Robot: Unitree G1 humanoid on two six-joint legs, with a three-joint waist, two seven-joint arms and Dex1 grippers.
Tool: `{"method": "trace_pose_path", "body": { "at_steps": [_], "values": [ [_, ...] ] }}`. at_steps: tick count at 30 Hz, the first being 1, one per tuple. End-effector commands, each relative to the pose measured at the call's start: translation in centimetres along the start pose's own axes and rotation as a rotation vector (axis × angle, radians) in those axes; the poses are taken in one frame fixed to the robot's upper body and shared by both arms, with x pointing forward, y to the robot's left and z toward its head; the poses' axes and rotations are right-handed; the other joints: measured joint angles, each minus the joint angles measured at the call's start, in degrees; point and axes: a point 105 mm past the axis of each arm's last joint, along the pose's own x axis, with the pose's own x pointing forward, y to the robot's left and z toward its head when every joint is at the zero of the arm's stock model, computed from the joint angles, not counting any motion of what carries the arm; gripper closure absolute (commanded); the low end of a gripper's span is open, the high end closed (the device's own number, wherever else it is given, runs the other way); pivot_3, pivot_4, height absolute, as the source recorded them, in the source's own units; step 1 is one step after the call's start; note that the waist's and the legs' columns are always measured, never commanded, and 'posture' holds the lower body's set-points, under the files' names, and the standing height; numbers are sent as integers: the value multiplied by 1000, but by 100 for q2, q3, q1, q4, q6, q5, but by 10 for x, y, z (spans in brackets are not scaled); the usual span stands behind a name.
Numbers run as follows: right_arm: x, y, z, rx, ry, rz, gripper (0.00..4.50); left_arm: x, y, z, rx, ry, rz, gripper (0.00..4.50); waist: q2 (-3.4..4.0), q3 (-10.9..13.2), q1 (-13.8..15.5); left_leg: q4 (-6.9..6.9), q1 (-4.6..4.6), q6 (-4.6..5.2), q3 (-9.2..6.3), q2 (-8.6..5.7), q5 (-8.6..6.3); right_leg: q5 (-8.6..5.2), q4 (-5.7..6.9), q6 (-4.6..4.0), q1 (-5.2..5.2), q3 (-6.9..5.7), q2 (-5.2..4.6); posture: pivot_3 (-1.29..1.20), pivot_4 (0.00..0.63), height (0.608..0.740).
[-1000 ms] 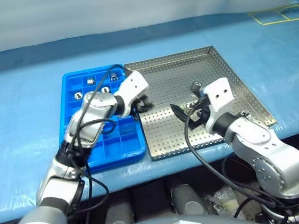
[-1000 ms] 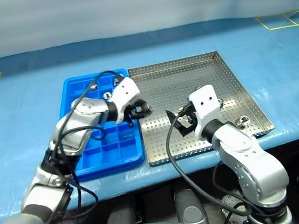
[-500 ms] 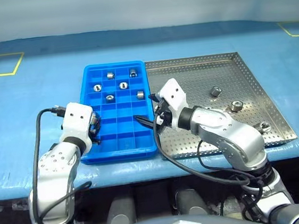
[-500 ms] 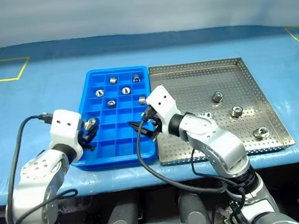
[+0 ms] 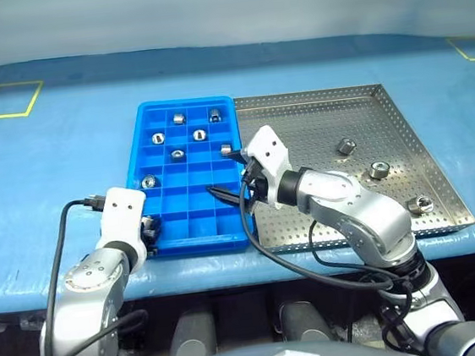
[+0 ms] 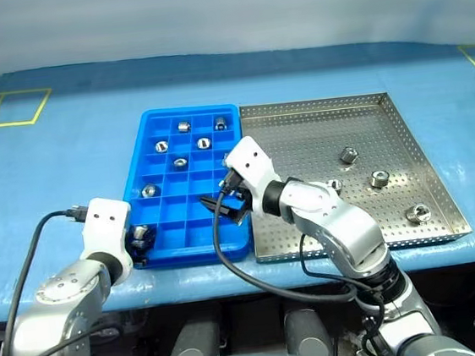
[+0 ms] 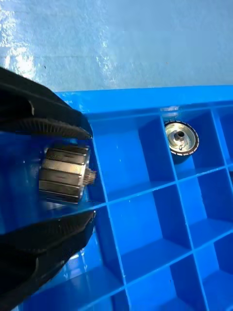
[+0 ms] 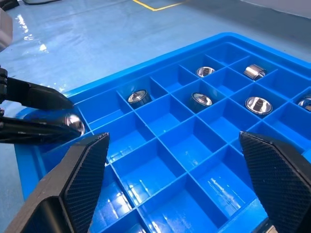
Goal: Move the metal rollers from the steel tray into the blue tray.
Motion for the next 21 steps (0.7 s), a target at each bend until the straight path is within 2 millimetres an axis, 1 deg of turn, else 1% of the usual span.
{"method": "trace_pose_path", "body": {
  "at_steps": [1,2,3,6,8,10,11,13,16,18,21],
  "values": [
    [-9,-25,11,-7,-51,-176,0,-3,-14,37,9,-192,-80,518,0,0,13,1,-1,-1,0,-1,0,0,-1,0,0,-1,0,120,150,740],
    [-12,-37,9,7,-47,-247,0,-4,-19,49,-6,-269,-108,225,0,0,10,1,-1,-1,1,-1,0,0,-2,0,1,0,-1,87,150,740],
    [-14,-47,7,34,-44,-313,0,-3,-23,57,-29,-314,-124,15,-2,-1,9,1,-2,-1,5,-1,0,1,-3,-2,0,2,-3,74,150,740],
    [-30,-89,-1,150,-56,-572,0,5,-34,76,0,-451,-136,15,-2,-4,0,-1,-3,-1,9,-3,0,15,-6,-23,-1,4,-8,45,150,740],
    [-42,-112,-10,198,-42,-722,0,7,-40,84,25,-557,-133,15,0,-5,-15,-6,-3,-2,16,-2,1,18,-4,-29,-8,7,-6,24,150,740],
    [-53,-132,-20,222,-29,-860,0,11,-53,83,65,-597,-196,15,0,-5,-62,-15,-2,-2,29,-2,1,19,-5,-32,-13,15,-9,-5,150,740],
    [-59,-141,-27,234,-10,-931,0,14,-59,81,54,-607,-237,15,0,-5,-79,-18,-4,-1,35,-3,0,22,-7,-37,-17,17,-10,-5,150,740],
    [-67,-155,-39,242,24,-1041,0,16,-72,76,62,-620,-327,15,2,-5,-146,-22,-4,2,41,-3,-1,21,-10,-38,-19,19,-10,-28,150,740],
    [-72,-167,-52,273,56,-1121,0,15,-84,69,57,-626,-431,15,4,-5,-253,-27,-5,3,47,-2,-2,21,-10,-37,-24,22,-9,-39,150,740],
    [-72,-174,-61,312,74,-1144,0,16,-88,63,61,-607,-470,15,6,-5,-319,-28,-4,4,50,0,-2,22,-8,-35,-25,24,-6,-41,150,740],
    [-71,-184,-72,356,99,-1175,0,11,-93,58,58,-605,-528,15,7,-5,-409,-28,0,4,50,1,-1,23,-7,-32,-21,25,-3,-40,150,740]
  ]
}}
